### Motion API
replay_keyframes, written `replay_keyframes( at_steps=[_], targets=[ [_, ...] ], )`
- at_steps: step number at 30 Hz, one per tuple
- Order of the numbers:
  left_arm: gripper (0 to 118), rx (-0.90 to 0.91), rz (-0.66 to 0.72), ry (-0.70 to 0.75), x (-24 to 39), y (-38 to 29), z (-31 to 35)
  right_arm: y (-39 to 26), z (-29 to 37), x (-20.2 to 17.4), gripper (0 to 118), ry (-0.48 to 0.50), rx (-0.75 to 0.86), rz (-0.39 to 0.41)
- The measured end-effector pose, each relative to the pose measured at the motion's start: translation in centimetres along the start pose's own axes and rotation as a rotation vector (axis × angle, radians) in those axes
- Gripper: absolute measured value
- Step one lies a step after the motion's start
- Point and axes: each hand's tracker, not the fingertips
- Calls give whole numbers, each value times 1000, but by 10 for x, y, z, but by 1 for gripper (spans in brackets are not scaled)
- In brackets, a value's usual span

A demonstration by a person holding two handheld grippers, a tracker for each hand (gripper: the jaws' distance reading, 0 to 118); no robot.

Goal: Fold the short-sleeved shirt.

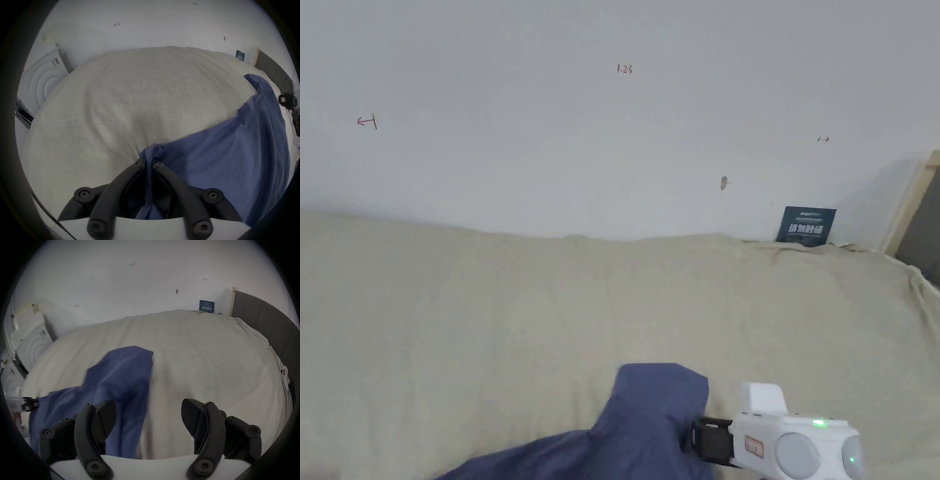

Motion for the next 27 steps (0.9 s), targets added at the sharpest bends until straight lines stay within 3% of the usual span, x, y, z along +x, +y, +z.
replay_keyframes(
  at_steps=[3, 5, 7, 8, 9, 10, 12, 13, 16, 20, 23, 27],
  targets=[
    [7, 5, -7, 0, 2, -1, -1, 1, -28, -9, 59, -56, -55, 56],
    [7, 7, -13, 2, 2, -2, -1, -5, -39, -16, 55, -73, -88, 106],
    [7, 14, -4, 0, 2, -3, -2, -8, -31, -22, 49, -79, -46, 98],
    [7, 19, 3, -3, 1, -4, -2, -10, -27, -26, 40, -45, -37, 107],
    [7, 26, 10, -5, 0, -6, -2, -14, -24, -35, 19, -72, -15, 159],
    [7, 33, 12, -4, 0, -8, -3, -17, -25, -44, 6, -106, -34, 244],
    [7, 47, 21, -3, 0, -11, -3, -21, -25, -51, 3, -137, -16, 307],
    [7, 51, 26, -4, -1, -11, -3, -18, -24, -45, 2, -120, -22, 260],
    [7, 59, 35, -7, -1, -11, 1, -12, -5, -22, 2, -11, 5, 7],
    [7, 118, 81, -48, -12, -16, 11, -4, 38, 0, 2, 135, 95, -107],
    [7, 143, 148, -80, -23, -16, 42, 1, 84, 1, 2, 129, 156, -90],
    [6, 349, 170, -128, -32, -18, 127, 4, 154, 7, 2, 172, 214, -77]
  ],
)
